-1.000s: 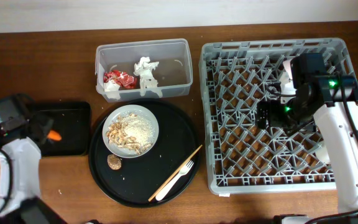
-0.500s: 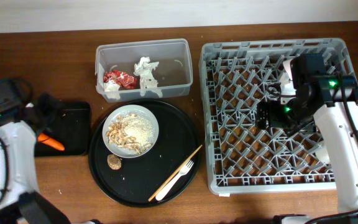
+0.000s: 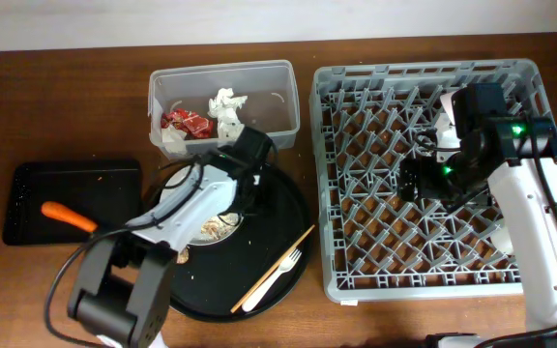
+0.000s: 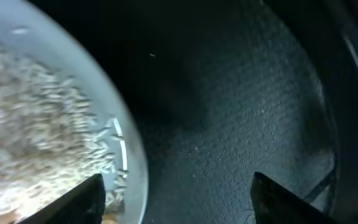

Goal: Sort waste into correct bins and load items into the dishwasher rack
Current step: 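Grasp the plate rim with the left gripper and tilt it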

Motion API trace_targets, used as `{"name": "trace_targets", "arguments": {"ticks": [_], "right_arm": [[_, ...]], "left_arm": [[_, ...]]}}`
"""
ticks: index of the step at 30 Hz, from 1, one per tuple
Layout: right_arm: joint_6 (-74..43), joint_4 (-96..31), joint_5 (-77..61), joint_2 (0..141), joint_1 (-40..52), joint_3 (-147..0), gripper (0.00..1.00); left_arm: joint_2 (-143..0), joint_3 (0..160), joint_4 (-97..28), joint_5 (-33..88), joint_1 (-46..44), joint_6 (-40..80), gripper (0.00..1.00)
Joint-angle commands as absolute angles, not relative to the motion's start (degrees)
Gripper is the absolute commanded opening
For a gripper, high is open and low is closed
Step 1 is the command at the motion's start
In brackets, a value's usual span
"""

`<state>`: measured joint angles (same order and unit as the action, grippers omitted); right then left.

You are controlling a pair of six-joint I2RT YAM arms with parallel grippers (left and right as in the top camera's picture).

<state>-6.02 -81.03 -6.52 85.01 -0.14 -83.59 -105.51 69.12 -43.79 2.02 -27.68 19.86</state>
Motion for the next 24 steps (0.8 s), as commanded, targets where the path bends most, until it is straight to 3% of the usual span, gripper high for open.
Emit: {"name": "trace_targets", "arguments": {"ticks": [1, 14, 24], "right_arm": [[-6.0, -81.3, -6.8, 84.4, -0.4, -83.9, 0.98], [-5.9, -81.6, -6.8, 84.4, -0.4, -83.9, 0.98], [-6.0, -81.7, -6.9, 84.4, -0.4, -83.9, 0.98]], "left_arm": [[-107.3, 69.6, -44.3, 5.3, -28.1, 12.6, 0.69], [-109.9, 69.4, -46.2, 4.7, -28.1, 11.9, 0.65], [-109.9, 69.4, -48.9, -1.5, -28.1, 11.9, 0.25]]}}
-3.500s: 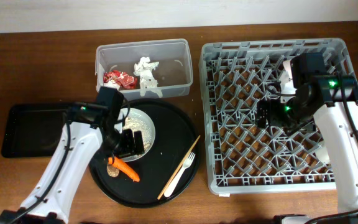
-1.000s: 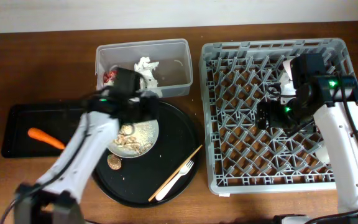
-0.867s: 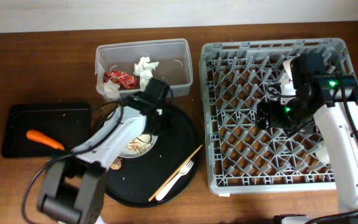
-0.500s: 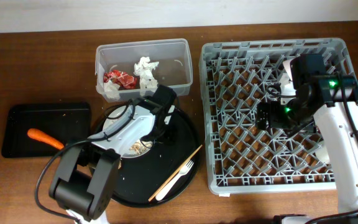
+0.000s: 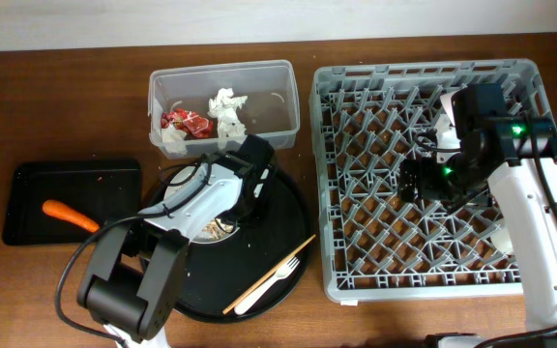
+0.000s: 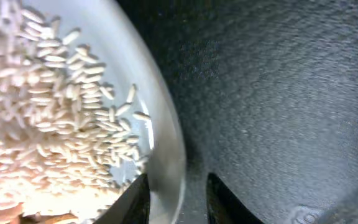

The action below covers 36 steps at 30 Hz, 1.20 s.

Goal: Sort waste into correct bins and load items into the dishwasher rack
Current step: 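Grasp the plate rim with the left gripper and tilt it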

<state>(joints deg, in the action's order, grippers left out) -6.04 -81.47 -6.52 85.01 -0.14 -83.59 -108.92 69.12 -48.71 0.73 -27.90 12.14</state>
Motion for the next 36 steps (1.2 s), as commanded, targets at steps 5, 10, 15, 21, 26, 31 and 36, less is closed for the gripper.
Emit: {"name": "trace_targets", "arguments": {"ticks": [5, 10, 15, 21, 26, 31, 36], "right_arm": [[-6.0, -81.7, -6.9, 84.4, -0.4, -83.9, 0.98], [-6.0, -81.9, -6.8, 84.4, -0.4, -83.9, 0.98], [-6.0, -81.9, -6.8, 84.4, -0.4, -83.9, 0.98], [-5.9, -81.9, -6.8, 84.4, -0.4, -83.9, 0.98], [-5.9, -81.9, -6.8, 84.4, -0.4, -83.9, 0.98], [-5.9, -81.9, -6.8, 84.4, -0.4, -83.9, 0.98], [-5.9, -81.9, -6.9, 84.4, -0.4, -83.9, 0.98]], "left_arm": [[-109.9, 69.4, -48.9, -1.5, -28.1, 11.9, 0.09], [-109.9, 69.4, -47.9, -1.5, -28.1, 11.9, 0.01], [-109.9, 71.2, -50.7, -3.3, -28.1, 11.9, 0.01], [-109.9, 80.3, -62.6, -6.1, -28.1, 11.9, 0.01], [-109.7, 80.7, -65.4, -8.5, -28.1, 12.3, 0.0], [-105.1, 80.8, -66.5, -10.8, -28.1, 12.8, 0.0], [-99.4, 80.8, -69.7, -13.6, -28.1, 13.6, 0.0]]}}
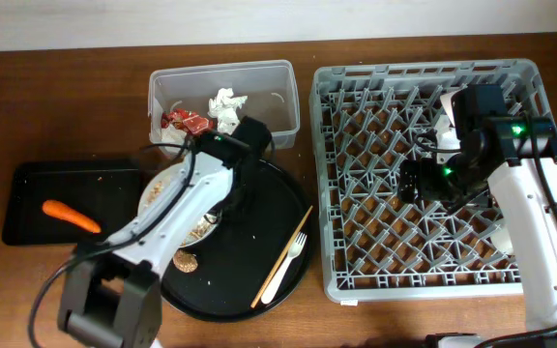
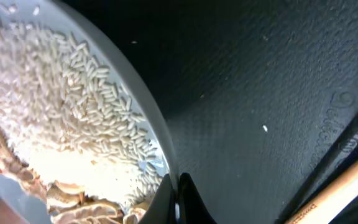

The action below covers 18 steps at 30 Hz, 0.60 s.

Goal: Sort waste into correct bins and load items into the dishwasher rack
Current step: 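Grasp the plate rim with the left gripper and tilt it, then tip the plate over the black tray, dumping shells and rice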

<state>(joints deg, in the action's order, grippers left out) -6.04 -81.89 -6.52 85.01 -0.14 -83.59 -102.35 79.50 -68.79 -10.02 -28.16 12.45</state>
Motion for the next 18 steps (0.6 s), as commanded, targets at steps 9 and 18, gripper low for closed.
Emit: {"name": "trace_targets", "arguments": {"ticks": [9, 18], "right_arm": [[-5.9, -82.9, -6.8, 84.4, -0.4, -83.9, 0.98], [-6.0, -83.8, -6.9, 84.4, -0.4, -83.9, 0.98]], "left_arm": [[-96.5, 80.8, -70.1, -15.9, -16.5, 10.8, 0.0], [-96.5, 80.7, -60.4, -4.6, -4.3, 2.7, 0.0]]}}
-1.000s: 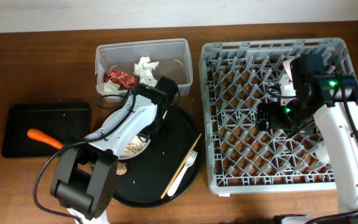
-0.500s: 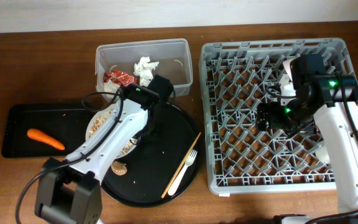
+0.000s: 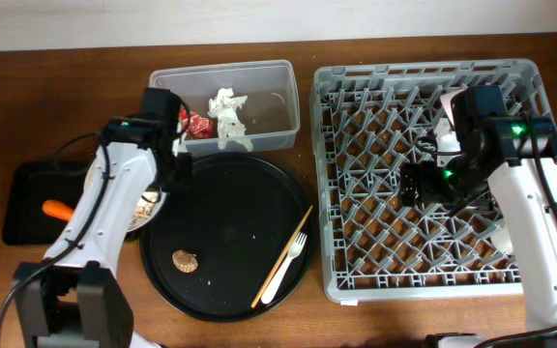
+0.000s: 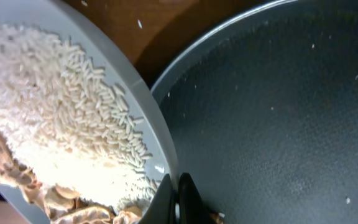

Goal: Sort waste into correct bins and load items into the dishwasher rack
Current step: 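Tip the plate over the black tray, dumping shells and rice, then return the emptied white plate onto the round black tray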

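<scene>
A grey plate [image 4: 61,118] of rice and brown scraps hangs tilted over the left rim of the round black tray [image 3: 230,222]. My left gripper [image 4: 178,194] is shut on the plate's rim. From overhead the left gripper [image 3: 167,174] and arm hide most of the plate [image 3: 147,207]. A brown food piece [image 3: 184,259] lies on the tray, and a fork [image 3: 283,266] with a chopstick lies at its right. My right gripper [image 3: 412,184] sits low in the grey dishwasher rack [image 3: 356,280]; its jaws are too dark to read.
A clear bin [image 3: 274,97] with paper and wrappers stands behind the round tray. A black rectangular tray [image 3: 27,184] holding a carrot [image 3: 56,208] lies at the left. White items rest in the rack's right side.
The left gripper has carried the plate leftward, from over the round tray's upper left to its left rim. The brown piece, fork and chopstick stay on the tray. The right arm has not moved.
First my left gripper stood open astride the plate's rim on the round tray. Then its jaws were narrower round the rim. Later they were shut on it with the plate shifted left, a brown piece left behind. Now the plate overhangs the tray's left edge.
</scene>
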Motion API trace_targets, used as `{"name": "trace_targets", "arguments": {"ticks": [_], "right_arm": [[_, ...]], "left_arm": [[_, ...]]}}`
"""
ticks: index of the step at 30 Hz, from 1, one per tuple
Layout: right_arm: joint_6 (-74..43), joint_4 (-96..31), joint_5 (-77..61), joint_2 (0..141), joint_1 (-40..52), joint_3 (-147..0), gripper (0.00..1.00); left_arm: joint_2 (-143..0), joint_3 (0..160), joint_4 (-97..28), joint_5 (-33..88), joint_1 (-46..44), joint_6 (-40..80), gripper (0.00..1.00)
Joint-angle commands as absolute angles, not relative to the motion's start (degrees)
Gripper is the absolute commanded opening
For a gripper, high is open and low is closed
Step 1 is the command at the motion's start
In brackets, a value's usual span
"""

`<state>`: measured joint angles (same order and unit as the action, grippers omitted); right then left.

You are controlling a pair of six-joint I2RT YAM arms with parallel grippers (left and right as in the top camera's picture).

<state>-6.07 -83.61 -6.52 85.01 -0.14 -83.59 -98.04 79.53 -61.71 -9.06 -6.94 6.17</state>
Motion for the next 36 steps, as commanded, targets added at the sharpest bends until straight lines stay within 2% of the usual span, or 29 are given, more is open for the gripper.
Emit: {"name": "trace_targets", "arguments": {"ticks": [1, 11, 14, 17, 23, 30, 36], "right_arm": [[-6.0, -83.8, -6.9, 84.4, -0.4, -83.9, 0.98], [-6.0, -84.1, -6.9, 84.4, -0.4, -83.9, 0.98], [-6.0, -84.1, -6.9, 84.4, -0.4, -83.9, 0.98], [-6.0, -84.1, -6.9, 84.4, -0.4, -83.9, 0.98], [-6.0, -84.1, -6.9, 84.4, -0.4, -83.9, 0.98], [-6.0, -84.5, -6.9, 84.4, -0.4, -83.9, 0.98], [-6.0, -84.7, -6.9, 84.4, -0.4, -83.9, 0.98]], "left_arm": [[-96.5, 80.7, -59.8, -2.4, -3.4, 2.0, 0.0], [-96.5, 80.7, -55.1, 26.8, 13.3, -4.9, 0.0], [-96.5, 80.7, -54.7, 30.8, 16.3, -5.3, 0.0], [-96.5, 80.7, -54.7, 40.9, 20.3, -7.5, 0.0], [-96.5, 80.7, -54.9, 58.6, 30.0, -7.5, 0.0], [-96.5, 80.7, -54.9, 73.8, 38.1, -7.4, 0.0], [-96.6, 80.7, -54.9, 68.2, 39.1, -6.1, 0.0]]}}
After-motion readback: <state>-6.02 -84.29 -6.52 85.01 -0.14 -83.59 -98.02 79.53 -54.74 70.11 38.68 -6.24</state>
